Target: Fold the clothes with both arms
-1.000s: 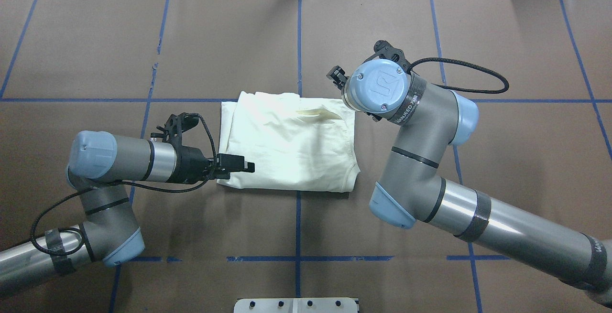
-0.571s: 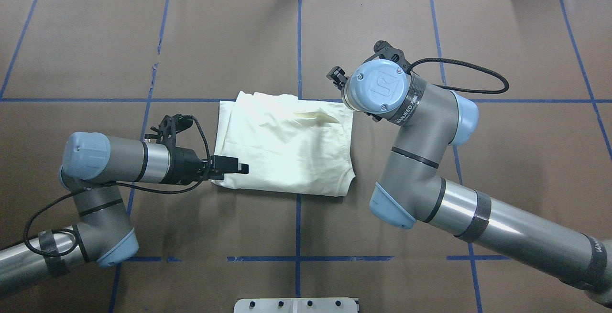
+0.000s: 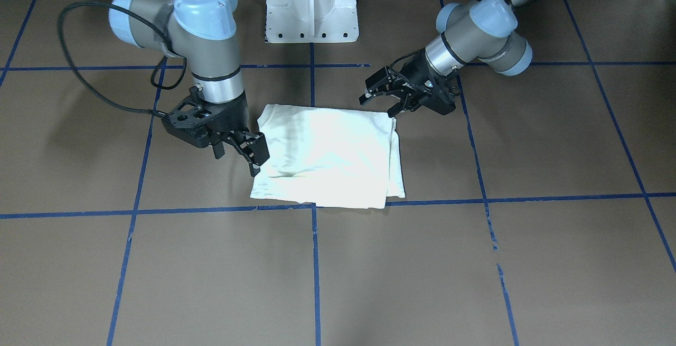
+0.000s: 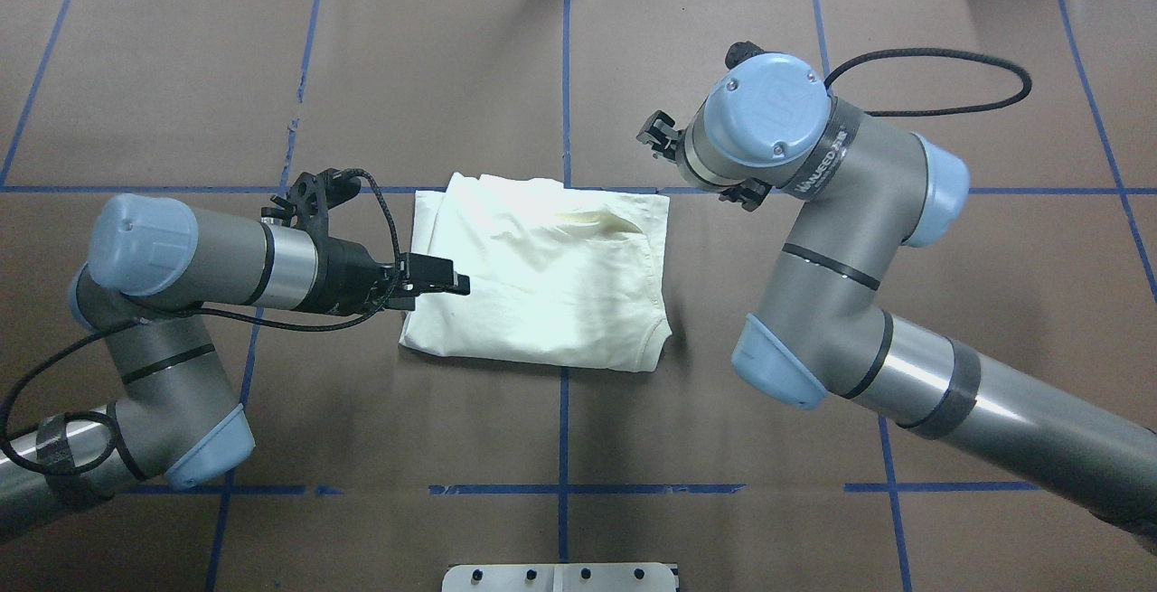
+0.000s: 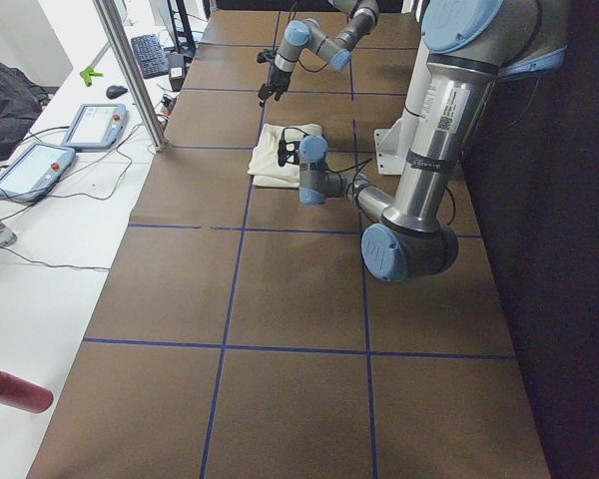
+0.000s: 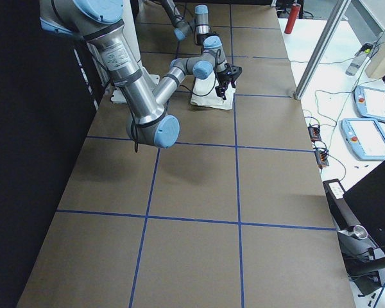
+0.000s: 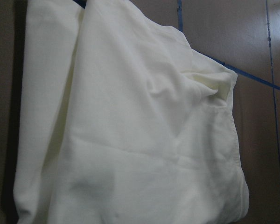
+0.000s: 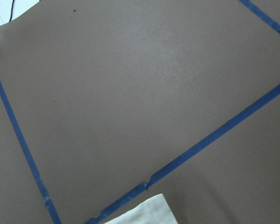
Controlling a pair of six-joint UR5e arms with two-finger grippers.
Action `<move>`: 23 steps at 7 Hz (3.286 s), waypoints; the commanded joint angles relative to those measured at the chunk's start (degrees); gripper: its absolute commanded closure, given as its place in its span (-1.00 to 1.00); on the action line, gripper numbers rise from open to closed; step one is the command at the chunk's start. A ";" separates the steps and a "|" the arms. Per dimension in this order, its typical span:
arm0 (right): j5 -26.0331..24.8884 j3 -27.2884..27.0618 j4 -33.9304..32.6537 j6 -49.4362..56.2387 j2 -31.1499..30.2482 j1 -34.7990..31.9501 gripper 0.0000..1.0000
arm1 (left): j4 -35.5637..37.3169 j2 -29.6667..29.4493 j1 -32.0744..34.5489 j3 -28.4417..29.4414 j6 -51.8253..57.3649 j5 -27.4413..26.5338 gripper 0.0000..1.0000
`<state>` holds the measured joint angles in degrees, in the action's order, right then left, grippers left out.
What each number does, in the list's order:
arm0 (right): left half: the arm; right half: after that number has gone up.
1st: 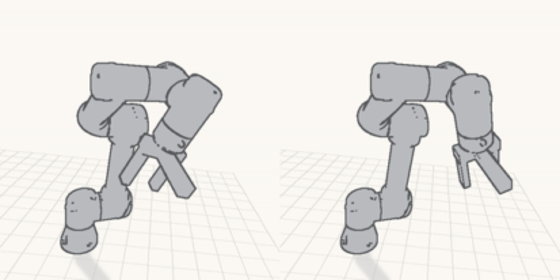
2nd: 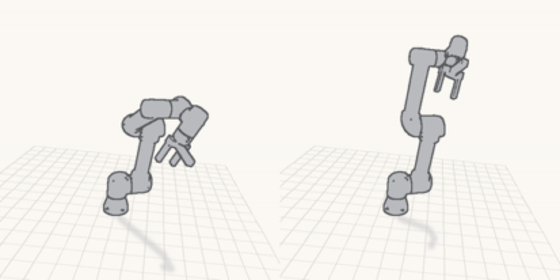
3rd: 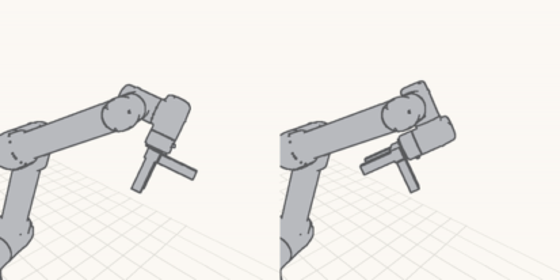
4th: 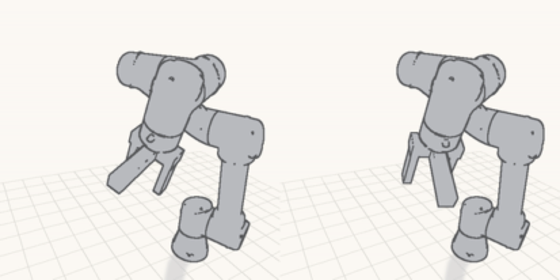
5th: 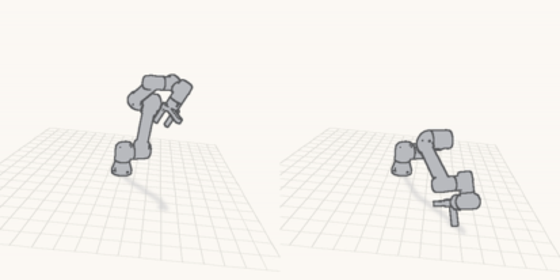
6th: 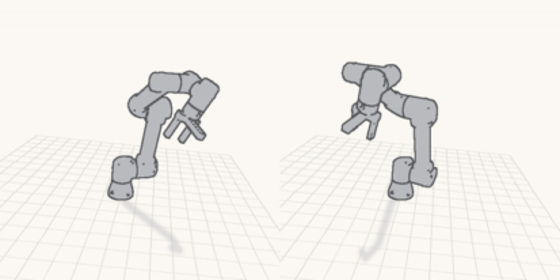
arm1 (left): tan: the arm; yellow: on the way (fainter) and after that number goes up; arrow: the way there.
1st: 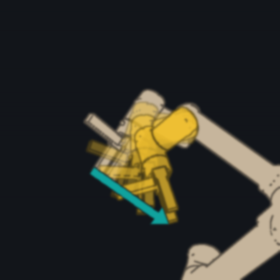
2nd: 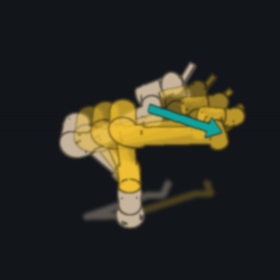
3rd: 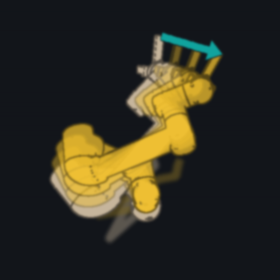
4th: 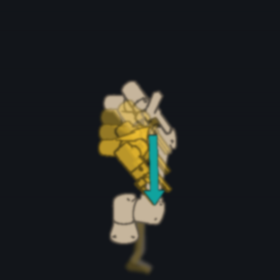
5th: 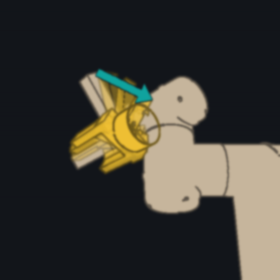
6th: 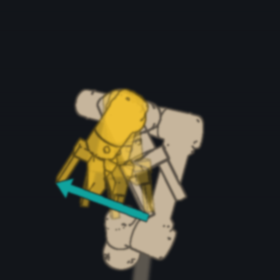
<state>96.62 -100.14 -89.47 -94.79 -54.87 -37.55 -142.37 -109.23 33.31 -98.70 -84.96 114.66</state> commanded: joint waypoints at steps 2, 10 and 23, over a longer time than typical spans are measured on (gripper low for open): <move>15.12 -9.52 -15.87 28.77 -3.04 -12.66 -1.00 | 42.40 -0.63 7.08 -21.92 21.41 0.22 -1.00; 33.71 -1.92 -24.26 108.85 -31.50 -59.19 -1.00 | 59.76 10.62 58.48 -4.91 103.81 11.97 -1.00; 34.62 -1.46 -14.60 108.06 -41.44 -59.83 -1.00 | 58.79 19.49 61.26 2.90 96.12 19.11 -1.00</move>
<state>133.05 -101.12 -104.39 13.15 -94.81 -97.41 -83.37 -89.82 94.63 -95.84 11.10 133.81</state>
